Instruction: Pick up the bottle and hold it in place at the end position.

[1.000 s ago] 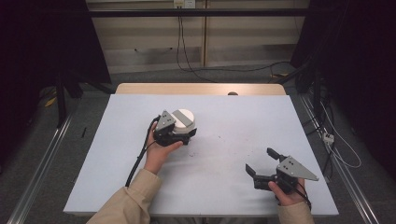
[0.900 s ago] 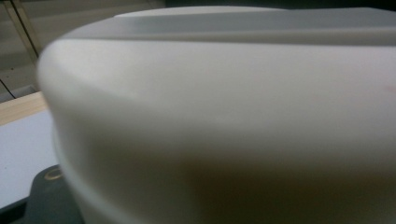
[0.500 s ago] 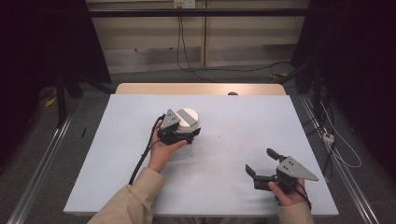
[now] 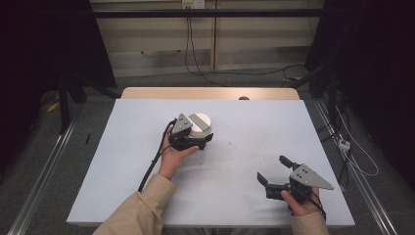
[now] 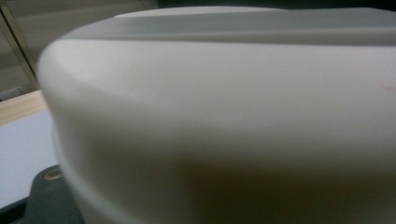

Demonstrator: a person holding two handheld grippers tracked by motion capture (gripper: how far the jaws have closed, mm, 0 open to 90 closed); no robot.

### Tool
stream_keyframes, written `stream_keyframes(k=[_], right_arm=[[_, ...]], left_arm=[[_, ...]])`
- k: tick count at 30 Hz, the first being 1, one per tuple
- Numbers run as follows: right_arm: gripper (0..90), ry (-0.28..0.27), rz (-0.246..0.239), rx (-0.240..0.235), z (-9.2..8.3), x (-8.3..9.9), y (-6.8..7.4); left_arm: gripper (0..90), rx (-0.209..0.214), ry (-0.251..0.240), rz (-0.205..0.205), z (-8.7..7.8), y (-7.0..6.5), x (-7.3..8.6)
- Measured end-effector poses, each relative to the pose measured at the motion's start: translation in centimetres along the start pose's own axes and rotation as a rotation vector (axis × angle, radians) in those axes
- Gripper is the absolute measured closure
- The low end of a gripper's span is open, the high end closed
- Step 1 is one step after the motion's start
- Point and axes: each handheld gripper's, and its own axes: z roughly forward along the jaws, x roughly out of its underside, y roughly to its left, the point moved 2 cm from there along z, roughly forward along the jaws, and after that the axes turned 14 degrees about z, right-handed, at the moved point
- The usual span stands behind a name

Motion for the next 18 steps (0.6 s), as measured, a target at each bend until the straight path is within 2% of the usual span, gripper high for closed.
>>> stream_keyframes(k=[18], right_arm=[[2.7, 0.001, 0.004, 0.003, 0.0, 0.1, -0.1]], left_arm=[[18.5, 0.005, -0.009, 0.008, 1.2, 0.0, -0.2]])
